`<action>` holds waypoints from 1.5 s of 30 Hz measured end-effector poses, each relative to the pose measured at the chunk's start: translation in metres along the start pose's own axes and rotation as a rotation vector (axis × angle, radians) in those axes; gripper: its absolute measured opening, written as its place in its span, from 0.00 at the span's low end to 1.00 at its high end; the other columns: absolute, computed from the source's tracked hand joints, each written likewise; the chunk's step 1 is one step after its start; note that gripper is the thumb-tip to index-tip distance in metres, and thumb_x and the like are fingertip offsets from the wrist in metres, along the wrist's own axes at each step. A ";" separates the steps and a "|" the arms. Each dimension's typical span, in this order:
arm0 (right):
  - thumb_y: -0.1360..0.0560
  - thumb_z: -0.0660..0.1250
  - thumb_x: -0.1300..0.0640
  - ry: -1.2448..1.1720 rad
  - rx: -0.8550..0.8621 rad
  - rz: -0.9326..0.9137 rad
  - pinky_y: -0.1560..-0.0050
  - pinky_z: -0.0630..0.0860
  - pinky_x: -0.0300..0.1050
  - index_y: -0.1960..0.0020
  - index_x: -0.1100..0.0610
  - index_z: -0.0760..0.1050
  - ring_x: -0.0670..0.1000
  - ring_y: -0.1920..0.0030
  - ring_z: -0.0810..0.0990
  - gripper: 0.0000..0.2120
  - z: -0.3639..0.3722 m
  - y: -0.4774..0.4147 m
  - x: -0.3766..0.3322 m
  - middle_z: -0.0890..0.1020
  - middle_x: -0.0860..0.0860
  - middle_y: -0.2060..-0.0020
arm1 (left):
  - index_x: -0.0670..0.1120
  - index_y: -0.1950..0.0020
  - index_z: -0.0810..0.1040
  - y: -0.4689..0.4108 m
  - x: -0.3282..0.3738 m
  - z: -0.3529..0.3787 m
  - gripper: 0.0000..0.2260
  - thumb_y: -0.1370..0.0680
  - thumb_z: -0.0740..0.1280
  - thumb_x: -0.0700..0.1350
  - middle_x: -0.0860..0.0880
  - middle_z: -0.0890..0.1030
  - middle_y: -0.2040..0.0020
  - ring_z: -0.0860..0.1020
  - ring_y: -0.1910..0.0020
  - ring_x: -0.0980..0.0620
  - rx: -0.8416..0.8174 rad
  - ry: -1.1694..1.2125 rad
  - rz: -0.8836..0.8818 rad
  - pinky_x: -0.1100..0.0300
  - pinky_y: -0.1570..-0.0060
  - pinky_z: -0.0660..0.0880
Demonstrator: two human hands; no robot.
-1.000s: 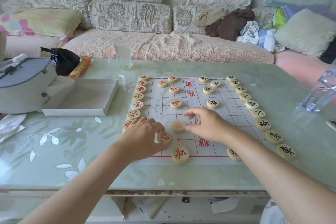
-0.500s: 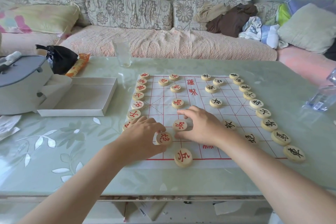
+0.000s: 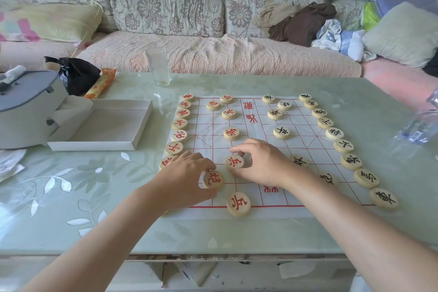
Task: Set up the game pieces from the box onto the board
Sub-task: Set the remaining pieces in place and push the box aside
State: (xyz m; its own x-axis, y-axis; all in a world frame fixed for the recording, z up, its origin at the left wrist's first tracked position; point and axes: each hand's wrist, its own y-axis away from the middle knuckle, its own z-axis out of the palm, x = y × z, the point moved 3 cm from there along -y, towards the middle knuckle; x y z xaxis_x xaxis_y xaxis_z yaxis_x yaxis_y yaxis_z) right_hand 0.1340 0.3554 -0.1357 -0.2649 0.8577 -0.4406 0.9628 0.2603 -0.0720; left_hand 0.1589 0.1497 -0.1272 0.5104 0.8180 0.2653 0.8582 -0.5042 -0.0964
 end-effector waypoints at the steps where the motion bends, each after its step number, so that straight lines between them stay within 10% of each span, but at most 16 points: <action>1: 0.31 0.72 0.38 0.008 0.002 0.007 0.41 0.72 0.43 0.34 0.43 0.75 0.45 0.43 0.74 0.27 0.000 0.000 0.000 0.76 0.41 0.43 | 0.58 0.35 0.72 0.000 0.000 0.000 0.25 0.29 0.68 0.63 0.58 0.74 0.42 0.69 0.41 0.55 -0.001 -0.001 -0.001 0.63 0.43 0.63; 20: 0.29 0.72 0.42 0.034 0.030 -0.036 0.43 0.71 0.43 0.32 0.45 0.74 0.42 0.48 0.70 0.27 -0.013 0.006 -0.019 0.75 0.42 0.43 | 0.59 0.33 0.71 0.004 -0.007 -0.012 0.27 0.30 0.67 0.66 0.61 0.74 0.44 0.68 0.41 0.58 0.026 0.053 -0.019 0.60 0.40 0.66; 26: 0.27 0.71 0.48 0.004 -0.035 -0.209 0.53 0.68 0.35 0.37 0.43 0.77 0.40 0.53 0.70 0.18 -0.003 0.017 -0.078 0.78 0.40 0.48 | 0.57 0.45 0.75 0.036 -0.032 -0.042 0.13 0.28 0.72 0.53 0.61 0.74 0.54 0.71 0.53 0.59 0.141 0.101 -0.069 0.62 0.52 0.69; 36: 0.29 0.72 0.44 0.084 -0.100 -0.295 0.44 0.69 0.42 0.41 0.43 0.77 0.46 0.46 0.76 0.17 0.036 0.030 -0.139 0.81 0.40 0.48 | 0.60 0.48 0.73 0.093 -0.060 -0.046 0.25 0.39 0.70 0.71 0.63 0.75 0.54 0.72 0.56 0.63 -0.086 -0.044 -0.292 0.65 0.60 0.68; 45: 0.31 0.71 0.39 0.085 -0.057 -0.269 0.45 0.70 0.43 0.47 0.45 0.75 0.44 0.53 0.77 0.16 0.052 0.030 -0.147 0.81 0.40 0.55 | 0.59 0.45 0.76 0.093 -0.059 -0.043 0.21 0.34 0.72 0.65 0.62 0.76 0.51 0.72 0.54 0.60 -0.102 -0.005 -0.242 0.64 0.58 0.66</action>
State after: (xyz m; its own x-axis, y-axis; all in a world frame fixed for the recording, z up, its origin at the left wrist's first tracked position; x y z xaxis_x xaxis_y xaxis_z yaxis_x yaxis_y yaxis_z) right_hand 0.2049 0.2138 -0.1195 -0.5165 0.7879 -0.3354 0.8533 0.5064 -0.1245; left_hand 0.2057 0.0425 -0.1101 0.2912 0.9196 0.2638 0.9456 -0.3185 0.0666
